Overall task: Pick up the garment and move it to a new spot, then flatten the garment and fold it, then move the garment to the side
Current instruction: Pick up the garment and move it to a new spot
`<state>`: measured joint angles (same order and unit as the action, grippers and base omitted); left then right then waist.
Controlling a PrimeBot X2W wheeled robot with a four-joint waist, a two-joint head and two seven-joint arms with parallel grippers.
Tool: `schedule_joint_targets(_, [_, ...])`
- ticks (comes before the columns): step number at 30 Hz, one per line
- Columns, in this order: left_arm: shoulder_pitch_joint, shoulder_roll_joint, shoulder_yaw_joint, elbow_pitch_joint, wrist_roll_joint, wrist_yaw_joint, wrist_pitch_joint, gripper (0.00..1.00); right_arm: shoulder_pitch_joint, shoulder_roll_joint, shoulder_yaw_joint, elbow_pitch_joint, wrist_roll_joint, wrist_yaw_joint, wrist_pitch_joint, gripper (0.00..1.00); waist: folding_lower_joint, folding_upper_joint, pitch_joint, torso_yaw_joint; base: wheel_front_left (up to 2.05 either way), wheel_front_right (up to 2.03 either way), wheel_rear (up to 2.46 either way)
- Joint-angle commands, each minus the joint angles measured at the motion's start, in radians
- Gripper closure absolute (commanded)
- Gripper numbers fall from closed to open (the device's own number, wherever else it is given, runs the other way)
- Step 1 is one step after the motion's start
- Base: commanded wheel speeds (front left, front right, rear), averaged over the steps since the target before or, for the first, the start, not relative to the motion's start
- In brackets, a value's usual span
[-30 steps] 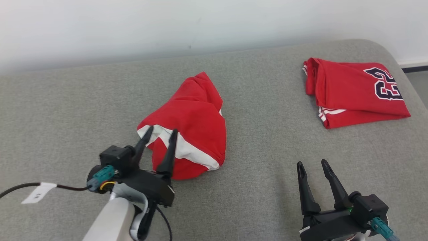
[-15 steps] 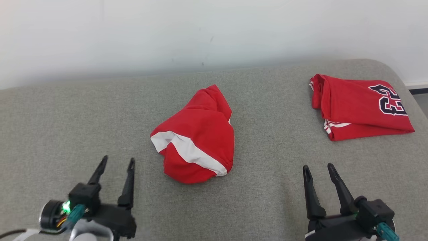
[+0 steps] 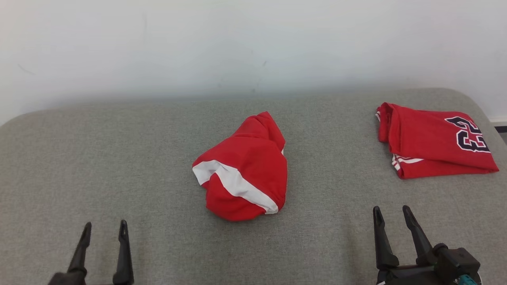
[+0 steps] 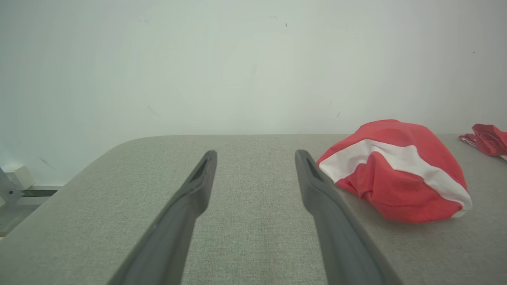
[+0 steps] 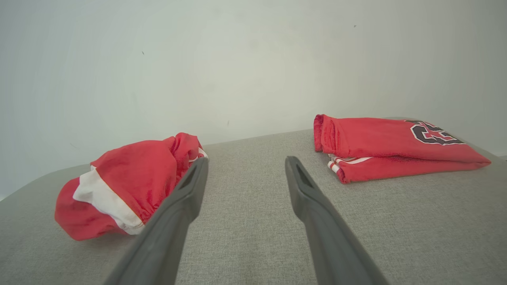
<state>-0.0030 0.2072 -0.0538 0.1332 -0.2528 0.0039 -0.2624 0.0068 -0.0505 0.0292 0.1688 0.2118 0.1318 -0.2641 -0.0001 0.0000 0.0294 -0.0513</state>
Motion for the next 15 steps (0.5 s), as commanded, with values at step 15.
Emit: schedule_joint_targets(15, [0.122, -0.118, 0.117, -0.091, 0.128, -0.083, -0.003, 0.00, 0.039, 0.000, -0.026, -0.008, 0.003, -0.002, 0.000, 0.00, 0.0001, 0.0000, -0.010, 0.033, 0.00, 0.00, 0.00])
